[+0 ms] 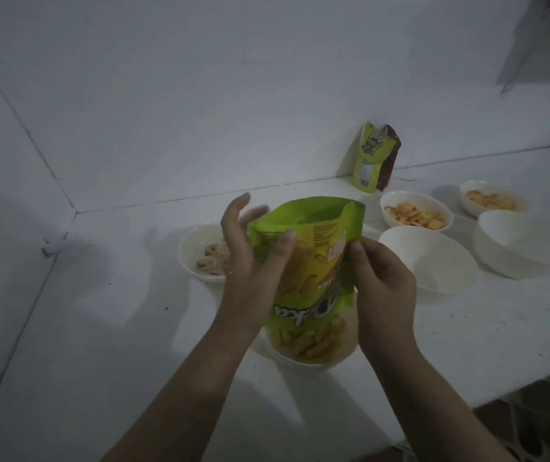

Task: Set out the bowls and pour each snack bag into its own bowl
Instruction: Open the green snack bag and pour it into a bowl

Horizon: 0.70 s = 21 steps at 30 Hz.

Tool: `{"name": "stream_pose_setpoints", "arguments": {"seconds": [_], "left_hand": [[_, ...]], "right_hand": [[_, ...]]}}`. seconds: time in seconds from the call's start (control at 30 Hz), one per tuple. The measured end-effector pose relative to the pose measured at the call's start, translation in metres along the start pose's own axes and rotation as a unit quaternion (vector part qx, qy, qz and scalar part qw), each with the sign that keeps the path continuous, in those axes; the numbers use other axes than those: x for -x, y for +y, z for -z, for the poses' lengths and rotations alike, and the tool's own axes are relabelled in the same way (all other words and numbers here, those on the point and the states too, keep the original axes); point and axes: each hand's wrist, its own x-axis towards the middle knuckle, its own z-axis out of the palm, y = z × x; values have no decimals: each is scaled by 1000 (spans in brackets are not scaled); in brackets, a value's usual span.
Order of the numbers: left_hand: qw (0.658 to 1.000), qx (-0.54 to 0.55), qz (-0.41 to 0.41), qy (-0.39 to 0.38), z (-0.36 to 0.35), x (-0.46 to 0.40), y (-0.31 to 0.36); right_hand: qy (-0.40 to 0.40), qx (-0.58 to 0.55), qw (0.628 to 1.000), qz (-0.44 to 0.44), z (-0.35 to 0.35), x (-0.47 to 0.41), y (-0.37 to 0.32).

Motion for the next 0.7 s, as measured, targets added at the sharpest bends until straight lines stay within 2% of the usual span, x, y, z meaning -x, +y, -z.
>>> {"name": "stream_pose_setpoints", "arguments": {"seconds": [0.03,0.07,0.27,0.43,0.53,0.63,0.7], "left_hand": [[994,87,64,-18,-2,-1,-2],[986,133,91,-36,-4,-2,-4],[985,131,78,-76,-6,-3,-10],[988,145,45,0,-8,-6,-10],[987,141,57,-55,-12,-3,-7],[991,127,36,5,-16,-2,-4],[992,109,54,30,-19,1,-2]], "right_hand": [[5,1,1000,2,0,0,1],[11,0,1000,4,1,0,1],[3,-4,1000,11,4,-2,1],[1,7,1000,30,5,-3,0],[-4,10,999,41,4,-3,-1],[-11,5,999,45,3,-1,-1],[-32,12,998,55,2,1,0]]}}
